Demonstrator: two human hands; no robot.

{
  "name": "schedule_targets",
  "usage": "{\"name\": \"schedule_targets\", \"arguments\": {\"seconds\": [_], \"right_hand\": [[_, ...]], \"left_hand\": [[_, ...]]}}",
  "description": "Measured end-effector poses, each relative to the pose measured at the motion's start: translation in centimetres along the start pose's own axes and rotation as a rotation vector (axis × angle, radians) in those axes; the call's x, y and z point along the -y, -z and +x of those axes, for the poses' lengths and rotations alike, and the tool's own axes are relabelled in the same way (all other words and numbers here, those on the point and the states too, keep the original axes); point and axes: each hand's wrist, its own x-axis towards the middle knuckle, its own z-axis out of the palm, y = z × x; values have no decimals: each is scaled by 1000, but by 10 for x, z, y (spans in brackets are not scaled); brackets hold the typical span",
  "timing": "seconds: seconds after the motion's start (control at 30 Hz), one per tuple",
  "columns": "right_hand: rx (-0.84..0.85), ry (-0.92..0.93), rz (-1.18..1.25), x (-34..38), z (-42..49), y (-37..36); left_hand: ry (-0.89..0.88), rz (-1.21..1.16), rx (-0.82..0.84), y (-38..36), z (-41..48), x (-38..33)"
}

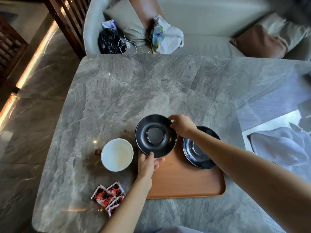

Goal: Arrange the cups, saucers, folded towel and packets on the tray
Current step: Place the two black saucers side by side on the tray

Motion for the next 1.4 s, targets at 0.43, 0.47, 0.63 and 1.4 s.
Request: {"name": "schedule_targets", "arguments": {"seconds": [0.43, 0.47, 0.63, 1.4], "right_hand": [[-4, 141, -317, -6, -18, -29], [-5, 141, -315, -7, -18, -31], [-19, 143, -333, -10, -17, -36], [-72, 60, -316, -10, -14, -42]], "left_hand": [[98, 225, 124, 20, -14, 32], [100, 241, 128, 21, -13, 33], [78, 304, 141, 26, -5, 39], [110, 285, 100, 29, 8, 55]]}}
